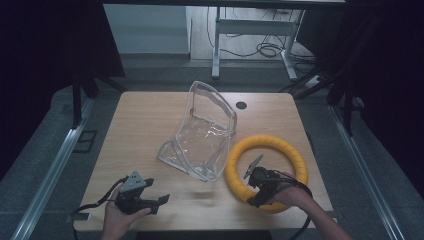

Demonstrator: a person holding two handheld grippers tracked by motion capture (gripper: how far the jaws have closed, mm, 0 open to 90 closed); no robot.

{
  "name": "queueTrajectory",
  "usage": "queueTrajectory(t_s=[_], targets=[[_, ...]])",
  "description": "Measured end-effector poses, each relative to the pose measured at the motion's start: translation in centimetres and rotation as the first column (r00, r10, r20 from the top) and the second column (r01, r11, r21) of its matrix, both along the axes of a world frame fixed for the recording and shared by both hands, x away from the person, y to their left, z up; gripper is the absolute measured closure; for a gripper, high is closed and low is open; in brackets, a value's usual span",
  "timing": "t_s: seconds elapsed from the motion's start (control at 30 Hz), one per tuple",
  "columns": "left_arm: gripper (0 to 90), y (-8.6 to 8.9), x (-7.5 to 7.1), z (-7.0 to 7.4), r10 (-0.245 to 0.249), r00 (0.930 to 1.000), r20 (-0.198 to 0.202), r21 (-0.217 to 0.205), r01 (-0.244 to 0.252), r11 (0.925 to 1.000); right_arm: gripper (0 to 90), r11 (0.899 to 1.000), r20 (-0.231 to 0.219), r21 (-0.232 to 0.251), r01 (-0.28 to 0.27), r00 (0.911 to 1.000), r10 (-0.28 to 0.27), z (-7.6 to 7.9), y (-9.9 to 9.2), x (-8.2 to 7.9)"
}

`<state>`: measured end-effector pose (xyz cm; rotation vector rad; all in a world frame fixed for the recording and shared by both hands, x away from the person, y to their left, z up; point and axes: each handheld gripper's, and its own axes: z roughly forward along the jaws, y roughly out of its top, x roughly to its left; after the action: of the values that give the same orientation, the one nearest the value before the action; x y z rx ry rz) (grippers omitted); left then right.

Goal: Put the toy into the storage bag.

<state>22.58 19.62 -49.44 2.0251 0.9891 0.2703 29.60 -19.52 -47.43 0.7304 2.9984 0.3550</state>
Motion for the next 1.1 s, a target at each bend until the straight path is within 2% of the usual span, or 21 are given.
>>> queueTrajectory(t_s=[0.07, 0.17, 0.3, 0.4, 0.5, 0.67, 0.77, 0.9, 0.93, 0.97, 1.0, 1.03, 1.1], targets=[[17.1, 0.0, 0.0, 0.0, -0.001, 1.0, 0.001, 0.002, 0.001, 1.0, 32.0, 0.998, -0.024, -0.055, -0.004, 0.9997, 0.003, -0.7, 0.4, 0.1], [17.1, 0.0, 0.0, -0.1, -0.001, 1.0, 0.0, 0.001, 0.001, 1.0, 33.2, 0.997, -0.034, -0.076, -0.001, 0.9994, -0.001, -0.9, 0.5, 0.2], [17.1, -0.1, 0.0, -0.2, -0.004, 1.0, -0.003, 0.003, 0.004, 1.0, 39.6, 0.994, -0.062, -0.109, -0.011, 0.9981, 0.005, -1.7, 1.0, 0.2], [17.1, -0.2, 0.0, -0.2, -0.004, 1.0, -0.003, 0.003, 0.004, 1.0, 44.1, 0.994, -0.088, -0.112, -0.013, 0.9961, 0.003, -2.2, 1.1, 0.3], [17.1, -0.2, 0.1, -0.2, -0.005, 1.0, -0.004, 0.005, 0.005, 1.0, 49.0, 0.994, -0.091, -0.108, -0.022, 0.9958, 0.012, -2.4, 1.3, 0.2], [17.1, -0.2, 0.0, -0.2, -0.006, 1.0, -0.005, 0.004, 0.007, 1.0, 50.3, 0.994, -0.097, -0.108, -0.033, 0.995, 0.023, -2.3, 1.3, 0.2], [17.1, -0.1, 0.0, -0.2, -0.006, 1.0, -0.002, 0.007, 0.006, 1.0, 50.5, 0.997, -0.11, -0.073, -0.033, 0.9936, 0.025, -2.1, 0.9, 0.4], [17.1, -0.2, 0.1, -0.3, -0.006, 1.0, -0.001, 0.012, 0.006, 0.9999, 50.7, 0.999, -0.114, 0.032, -0.011, 0.9934, 0.015, -0.1, -0.3, 0.9], [17.1, -0.2, 0.1, -0.3, -0.006, 1.0, -0.001, 0.012, 0.006, 0.9999, 50.7, 0.999, -0.114, 0.032, -0.011, 0.9934, 0.015, -0.1, -0.3, 0.9], [17.1, -0.2, 0.1, -0.3, -0.007, 1.0, -0.003, 0.012, 0.007, 0.9999, 50.7, 0.995, -0.115, 0.097, 0.009, 0.9934, 0.002, 1.2, -1.1, 1.2], [17.1, -0.2, 0.1, -0.3, -0.007, 1.0, -0.003, 0.012, 0.007, 0.9999, 50.7, 0.995, -0.115, 0.097, 0.009, 0.9934, 0.002, 1.2, -1.1, 1.2], [17.1, -0.2, 0.1, -0.3, -0.007, 1.0, -0.003, 0.009, 0.007, 0.9999, 50.8, 0.984, -0.119, 0.178, 0.034, 0.9928, -0.013, 2.5, -2.0, 1.5], [17.1, -0.2, 0.1, -0.3, -0.007, 1.0, -0.003, 0.009, 0.007, 0.9999, 50.9, 0.971, -0.119, 0.231, 0.054, 0.9925, -0.027, 3.5, -2.7, 1.7]])
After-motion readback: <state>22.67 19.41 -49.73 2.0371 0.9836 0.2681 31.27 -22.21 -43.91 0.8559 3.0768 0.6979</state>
